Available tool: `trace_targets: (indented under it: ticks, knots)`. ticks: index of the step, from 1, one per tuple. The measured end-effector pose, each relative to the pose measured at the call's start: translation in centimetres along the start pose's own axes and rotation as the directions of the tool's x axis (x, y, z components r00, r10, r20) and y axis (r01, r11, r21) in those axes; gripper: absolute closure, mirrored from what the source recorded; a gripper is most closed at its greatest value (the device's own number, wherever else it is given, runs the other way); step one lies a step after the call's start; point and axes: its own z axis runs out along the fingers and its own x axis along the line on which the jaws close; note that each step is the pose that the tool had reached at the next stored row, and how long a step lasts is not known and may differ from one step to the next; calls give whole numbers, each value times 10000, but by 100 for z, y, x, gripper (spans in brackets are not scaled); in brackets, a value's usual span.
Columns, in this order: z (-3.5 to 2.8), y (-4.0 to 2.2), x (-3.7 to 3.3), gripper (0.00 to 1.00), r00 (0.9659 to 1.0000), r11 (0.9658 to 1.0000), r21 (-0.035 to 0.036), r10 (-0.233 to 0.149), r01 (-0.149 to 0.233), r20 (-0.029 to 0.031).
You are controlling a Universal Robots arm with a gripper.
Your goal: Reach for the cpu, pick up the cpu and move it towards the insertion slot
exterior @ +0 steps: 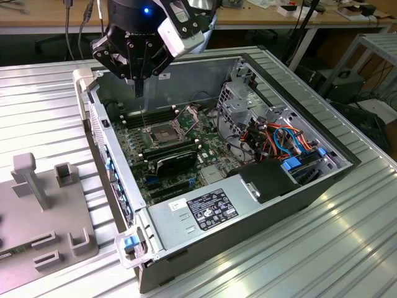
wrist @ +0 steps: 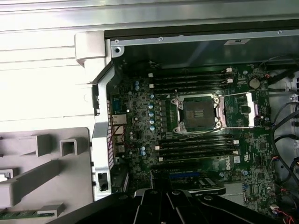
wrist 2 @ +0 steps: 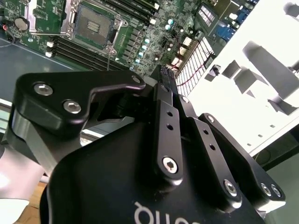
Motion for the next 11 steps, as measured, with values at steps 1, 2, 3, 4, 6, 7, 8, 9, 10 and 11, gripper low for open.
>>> trace_targets:
  ticks: [1,2,3,4,6,7,8,9,10,11]
  knots:
    - [0,0,6,89,10000,10000,-1,0,0,1]
    - [0,-1,11,89,10000,10000,0,0,0,0]
    - [-1,-1,16,89,10000,10000,0,-1,1,0]
    - [-1,-2,21,89,10000,10000,0,0,0,0]
    - [-1,-3,39,89,10000,10000,0,-1,1,0]
    - [-1,-3,44,89,10000,10000,0,-1,1,0]
    - [-1,-4,50,89,10000,10000,0,-1,1,0]
    - [-2,-4,55,89,10000,10000,0,0,0,0]
    - [-2,-5,64,89,10000,10000,0,-1,1,0]
    - [-2,-5,70,89,10000,10000,0,0,0,0]
